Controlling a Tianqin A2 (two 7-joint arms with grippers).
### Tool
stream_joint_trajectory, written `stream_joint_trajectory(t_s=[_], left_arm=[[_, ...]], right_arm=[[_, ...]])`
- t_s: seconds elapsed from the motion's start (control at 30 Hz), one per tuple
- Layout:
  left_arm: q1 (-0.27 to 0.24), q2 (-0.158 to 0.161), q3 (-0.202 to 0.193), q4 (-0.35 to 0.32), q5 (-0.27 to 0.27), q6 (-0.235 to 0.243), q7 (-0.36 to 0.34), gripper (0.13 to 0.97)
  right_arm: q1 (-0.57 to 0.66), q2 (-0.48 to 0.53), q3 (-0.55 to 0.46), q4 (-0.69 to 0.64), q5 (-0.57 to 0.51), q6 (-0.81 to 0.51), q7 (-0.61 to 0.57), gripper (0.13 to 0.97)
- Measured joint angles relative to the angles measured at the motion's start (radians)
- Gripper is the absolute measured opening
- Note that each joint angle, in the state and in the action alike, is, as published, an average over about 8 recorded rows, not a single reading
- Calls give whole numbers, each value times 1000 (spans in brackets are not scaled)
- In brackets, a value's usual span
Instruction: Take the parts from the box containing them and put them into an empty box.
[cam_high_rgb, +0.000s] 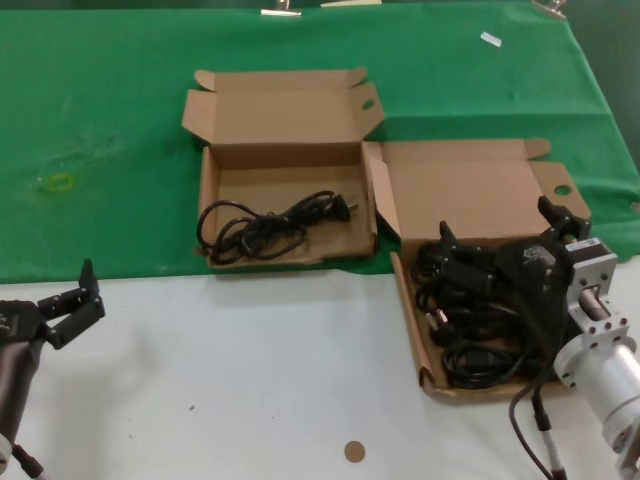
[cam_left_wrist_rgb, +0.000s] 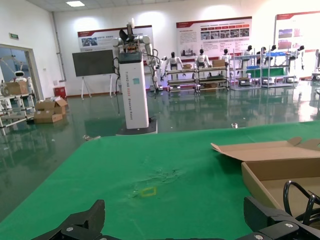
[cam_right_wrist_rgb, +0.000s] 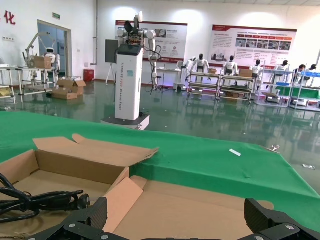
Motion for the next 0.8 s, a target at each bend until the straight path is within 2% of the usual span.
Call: stream_joint_trajectory(t_s=[0.8], left_arm=[[0,0,0,0,0,0,0,966]], right_arm=[[0,0,0,0,0,0,0,966]])
